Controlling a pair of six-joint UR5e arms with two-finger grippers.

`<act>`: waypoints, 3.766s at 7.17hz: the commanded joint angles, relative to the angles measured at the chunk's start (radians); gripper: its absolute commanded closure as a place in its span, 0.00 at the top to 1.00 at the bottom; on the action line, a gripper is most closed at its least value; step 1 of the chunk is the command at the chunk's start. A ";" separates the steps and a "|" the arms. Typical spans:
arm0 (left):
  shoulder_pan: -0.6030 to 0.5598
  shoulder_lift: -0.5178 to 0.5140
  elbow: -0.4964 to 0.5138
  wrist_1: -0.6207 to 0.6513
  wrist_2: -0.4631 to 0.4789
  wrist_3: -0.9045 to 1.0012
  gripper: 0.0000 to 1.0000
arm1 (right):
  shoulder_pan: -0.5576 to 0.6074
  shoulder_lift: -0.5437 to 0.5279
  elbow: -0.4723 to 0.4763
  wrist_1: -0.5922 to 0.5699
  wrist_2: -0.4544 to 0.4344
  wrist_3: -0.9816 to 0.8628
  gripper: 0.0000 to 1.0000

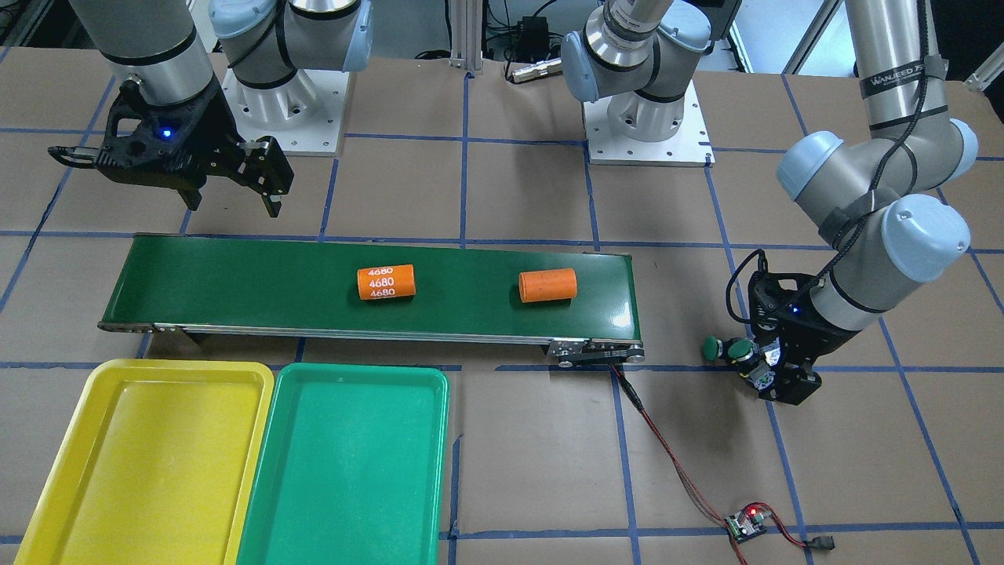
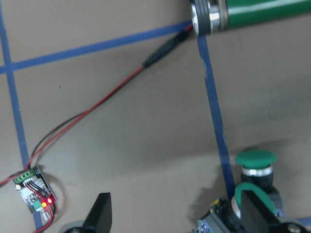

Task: Sort buttons by color to trays
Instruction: 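Return the left gripper and grasp a green-capped button, then place the green-capped button on the conveyor belt with the left gripper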

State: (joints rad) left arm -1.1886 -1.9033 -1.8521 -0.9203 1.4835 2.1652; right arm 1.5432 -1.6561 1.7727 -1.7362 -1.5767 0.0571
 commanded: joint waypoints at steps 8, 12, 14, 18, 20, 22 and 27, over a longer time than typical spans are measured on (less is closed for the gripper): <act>0.038 -0.046 -0.065 0.012 -0.029 -0.021 0.75 | 0.005 -0.021 0.013 0.037 0.003 0.001 1.00; 0.024 -0.008 -0.021 -0.014 -0.065 -0.007 0.02 | 0.003 -0.022 0.014 0.037 0.003 -0.013 1.00; 0.018 0.041 0.103 -0.301 -0.122 -0.174 0.02 | 0.005 -0.024 0.014 0.037 0.001 -0.013 1.00; -0.141 0.168 0.028 -0.339 -0.129 -0.845 0.03 | 0.003 -0.025 0.020 0.037 0.001 -0.013 1.00; -0.231 0.184 -0.047 -0.261 -0.120 -1.275 0.03 | 0.003 -0.025 0.028 0.046 0.000 -0.013 1.00; -0.307 0.179 -0.094 -0.217 -0.117 -1.564 0.02 | 0.005 -0.027 0.028 0.046 0.000 -0.013 1.00; -0.420 0.154 -0.114 -0.159 0.014 -2.143 0.15 | 0.003 -0.027 0.028 0.046 -0.003 -0.013 1.00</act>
State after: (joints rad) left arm -1.5982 -1.7510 -1.9653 -1.0704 1.4857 0.1395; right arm 1.5463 -1.6835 1.8009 -1.6905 -1.5783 0.0445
